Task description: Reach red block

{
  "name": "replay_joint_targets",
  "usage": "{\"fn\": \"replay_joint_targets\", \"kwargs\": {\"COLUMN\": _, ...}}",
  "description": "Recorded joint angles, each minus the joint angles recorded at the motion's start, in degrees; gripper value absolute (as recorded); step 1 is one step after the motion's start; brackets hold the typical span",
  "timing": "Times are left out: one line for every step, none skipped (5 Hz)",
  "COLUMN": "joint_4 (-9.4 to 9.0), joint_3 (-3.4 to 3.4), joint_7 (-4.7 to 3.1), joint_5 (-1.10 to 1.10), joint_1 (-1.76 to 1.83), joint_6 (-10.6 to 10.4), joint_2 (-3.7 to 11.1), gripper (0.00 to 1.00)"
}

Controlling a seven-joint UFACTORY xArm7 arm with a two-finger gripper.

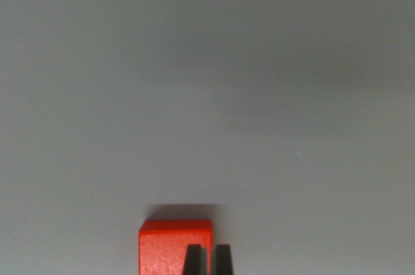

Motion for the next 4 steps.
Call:
{"fn": "replay_joint_targets", "kwargs": {"joint_4": 0.00, "joint_3": 0.00, "joint_7": 0.00, "joint_5": 0.00, "joint_1": 0.00, "joint_6": 0.0, "joint_2": 0.00, "gripper": 0.00}}
{"fn": "replay_joint_targets", "kwargs": {"joint_4": -2.00, "joint_3": 0.12, "joint_7": 0.44, "joint_5": -0.05, "joint_1": 0.23, "joint_6": -2.5, "joint_2": 0.47, "gripper": 0.00}}
{"fn": "replay_joint_targets", "kwargs": {"joint_4": -2.00, "joint_3": 0.12, "joint_7": 0.44, "joint_5": -0.05, "joint_1": 0.23, "joint_6": -2.5, "joint_2": 0.47, "gripper": 0.00}}
{"fn": "replay_joint_targets", "kwargs": {"joint_4": -3.90, "joint_3": 0.23, "joint_7": 0.86, "joint_5": -0.10, "joint_1": 0.45, "joint_6": -4.8, "joint_2": 0.92, "gripper": 0.00}}
